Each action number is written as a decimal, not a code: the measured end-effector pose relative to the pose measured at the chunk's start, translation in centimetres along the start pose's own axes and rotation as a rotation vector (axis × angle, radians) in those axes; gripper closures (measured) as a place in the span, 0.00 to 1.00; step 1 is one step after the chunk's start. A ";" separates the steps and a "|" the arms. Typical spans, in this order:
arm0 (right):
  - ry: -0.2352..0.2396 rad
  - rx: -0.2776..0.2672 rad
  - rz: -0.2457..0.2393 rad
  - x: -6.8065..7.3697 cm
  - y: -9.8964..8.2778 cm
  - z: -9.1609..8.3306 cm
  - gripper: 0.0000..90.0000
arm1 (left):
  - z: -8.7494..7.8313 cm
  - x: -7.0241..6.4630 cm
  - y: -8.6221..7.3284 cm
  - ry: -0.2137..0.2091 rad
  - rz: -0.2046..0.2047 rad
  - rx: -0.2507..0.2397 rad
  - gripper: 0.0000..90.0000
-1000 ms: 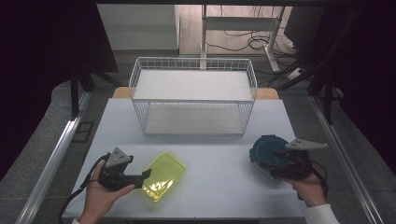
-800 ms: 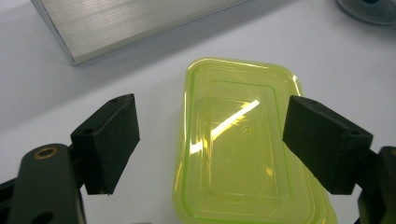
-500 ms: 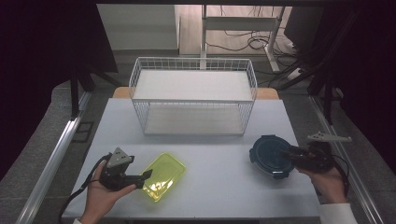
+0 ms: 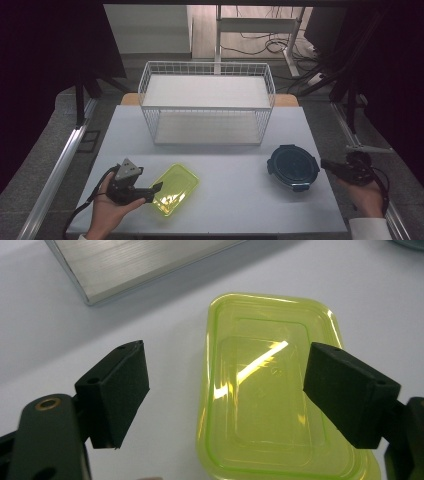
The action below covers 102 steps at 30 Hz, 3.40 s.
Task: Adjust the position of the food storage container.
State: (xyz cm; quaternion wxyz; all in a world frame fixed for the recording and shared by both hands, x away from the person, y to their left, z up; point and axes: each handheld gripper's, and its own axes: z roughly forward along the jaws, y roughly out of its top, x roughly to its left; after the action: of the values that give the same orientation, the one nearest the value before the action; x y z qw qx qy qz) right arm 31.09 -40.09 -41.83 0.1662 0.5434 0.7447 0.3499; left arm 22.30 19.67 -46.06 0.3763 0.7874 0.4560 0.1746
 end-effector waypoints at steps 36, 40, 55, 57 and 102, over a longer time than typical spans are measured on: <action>-0.091 0.159 -0.015 -1.8 -1.6 4.1 0.99 | -0.1 -0.1 -0.1 -0.005 -0.004 -0.008 0.20; -0.097 0.165 -0.026 -1.7 -1.6 4.1 0.99 | -0.1 -0.1 0.0 -0.010 -0.006 -0.007 0.20; -0.080 0.162 -0.066 -0.8 -1.4 4.3 0.99 | 0.3 -0.1 0.0 -0.015 -0.005 0.005 0.20; -0.076 0.159 -0.069 -0.8 -1.2 4.3 0.99 | 0.3 -0.1 0.0 -0.015 -0.004 0.006 0.20; 0.012 0.219 -0.205 4.9 -0.3 7.2 0.99 | 0.3 -0.1 0.0 -0.008 0.002 0.014 0.20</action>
State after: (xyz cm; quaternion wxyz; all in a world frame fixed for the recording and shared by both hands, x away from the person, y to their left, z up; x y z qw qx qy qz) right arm 33.73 -33.18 -46.44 0.1365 0.4773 0.8309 0.2512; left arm 22.41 19.41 -46.29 0.3723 0.7912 0.4548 0.1686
